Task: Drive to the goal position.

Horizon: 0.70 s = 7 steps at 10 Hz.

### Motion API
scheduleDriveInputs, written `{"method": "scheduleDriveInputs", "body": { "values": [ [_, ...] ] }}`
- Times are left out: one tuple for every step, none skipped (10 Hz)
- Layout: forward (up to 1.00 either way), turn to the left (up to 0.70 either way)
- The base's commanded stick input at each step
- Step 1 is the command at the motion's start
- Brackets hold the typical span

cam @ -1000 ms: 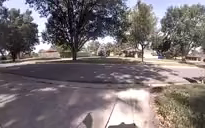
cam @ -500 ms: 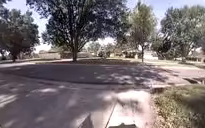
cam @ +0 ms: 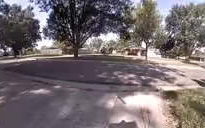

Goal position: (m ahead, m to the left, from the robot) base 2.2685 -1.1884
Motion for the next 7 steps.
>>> {"method": "scheduleDriveInputs", "body": {
  "values": [
    [0.70, 0.03],
    [0.69, 0.03],
    [0.69, -0.01],
    [0.69, -0.21],
    [0.69, -0.35],
    [0.69, -0.35],
    [0.69, -0.35]
  ]
}}
